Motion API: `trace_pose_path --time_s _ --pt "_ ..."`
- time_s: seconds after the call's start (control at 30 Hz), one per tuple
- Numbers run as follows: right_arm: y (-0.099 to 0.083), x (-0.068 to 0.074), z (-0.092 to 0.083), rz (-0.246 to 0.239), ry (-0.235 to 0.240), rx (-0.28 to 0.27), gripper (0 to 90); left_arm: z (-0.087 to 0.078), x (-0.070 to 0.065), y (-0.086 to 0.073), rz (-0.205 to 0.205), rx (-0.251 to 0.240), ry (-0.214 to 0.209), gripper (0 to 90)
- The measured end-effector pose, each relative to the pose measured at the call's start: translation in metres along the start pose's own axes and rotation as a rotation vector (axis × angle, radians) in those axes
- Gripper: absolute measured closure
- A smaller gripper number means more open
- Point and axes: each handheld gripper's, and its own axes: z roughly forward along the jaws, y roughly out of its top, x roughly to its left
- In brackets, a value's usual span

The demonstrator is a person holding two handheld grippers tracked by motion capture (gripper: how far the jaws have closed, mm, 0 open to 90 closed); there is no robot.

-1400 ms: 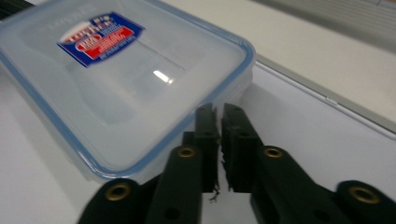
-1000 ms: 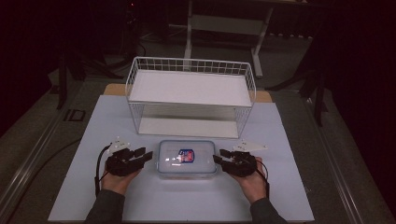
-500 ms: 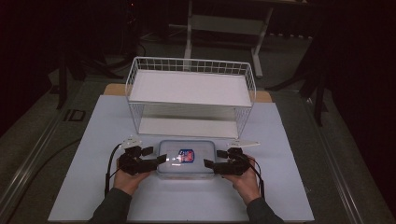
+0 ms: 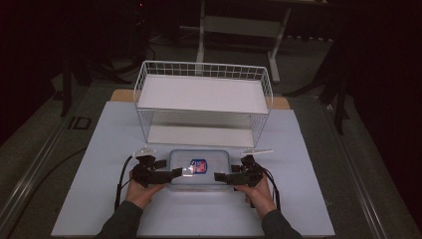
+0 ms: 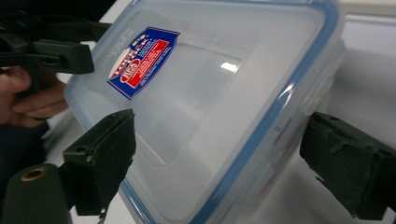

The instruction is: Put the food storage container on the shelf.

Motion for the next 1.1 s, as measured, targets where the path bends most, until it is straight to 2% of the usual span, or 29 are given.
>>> trace_pose_path --time_s 0.03,0.07,0.1,0.13,0.17,0.37,0.4,0.47,0.5,0.6,0.7,0.8,0.87,1.0,1.1 --pt "0.0 -0.001 0.001 0.007 0.003 -0.002 10.1 0.0 0.0 0.0 0.0 0.0 0.0 14.0" --pt "0.0 -0.001 0.001 0.007 0.003 -0.002 10.1 0.0 0.001 0.0 -0.016 0.003 -0.007 14.0" --pt "0.0 -0.001 0.001 0.009 0.005 -0.002 10.1 0.001 0.004 0.0 -0.047 0.016 -0.031 14.0" --pt "0.0 -0.001 0.001 0.009 0.005 -0.002 10.1 0.001 0.004 0.0 -0.047 0.016 -0.031 15.2" --pt "0.0 -0.002 0.001 0.016 0.009 -0.001 9.9 0.003 0.007 -0.001 -0.076 0.026 -0.068 15.5" --pt "-0.001 -0.003 0.0 0.041 0.022 0.007 12.0 0.001 0.008 -0.001 -0.105 0.031 -0.073 19.0" --pt "-0.001 -0.004 0.0 0.049 0.025 0.008 13.2 0.0 0.011 -0.001 -0.138 0.026 -0.09 21.0" --pt "-0.002 -0.004 -0.002 0.054 0.031 0.007 15.9 -0.002 0.013 -0.002 -0.152 0.023 -0.098 24.9" --pt "-0.002 -0.005 -0.004 0.058 0.035 0.003 17.7 -0.004 0.015 -0.003 -0.173 0.021 -0.109 26.2" --pt "-0.003 -0.005 -0.008 0.093 0.041 -0.016 25.4 -0.009 0.014 -0.004 -0.173 0.008 -0.114 31.1" --pt "-0.005 -0.006 -0.015 0.107 0.062 -0.032 33.4 -0.014 0.012 -0.006 -0.165 -0.001 -0.116 35.9" --pt "-0.006 -0.006 -0.019 0.103 0.071 -0.038 37.3 -0.02 0.009 -0.009 -0.141 -0.006 -0.123 40.1" --pt "-0.009 -0.004 -0.025 0.081 0.08 -0.042 41.5 -0.026 0.006 -0.011 -0.126 -0.01 -0.134 42.4" --pt "-0.012 -0.003 -0.03 0.084 0.101 -0.044 46.4 -0.033 0.002 -0.017 -0.103 -0.01 -0.145 47.1" --pt "-0.013 -0.002 -0.033 0.071 0.113 -0.042 48.1 -0.036 -0.002 -0.02 -0.075 -0.01 -0.135 48.1"
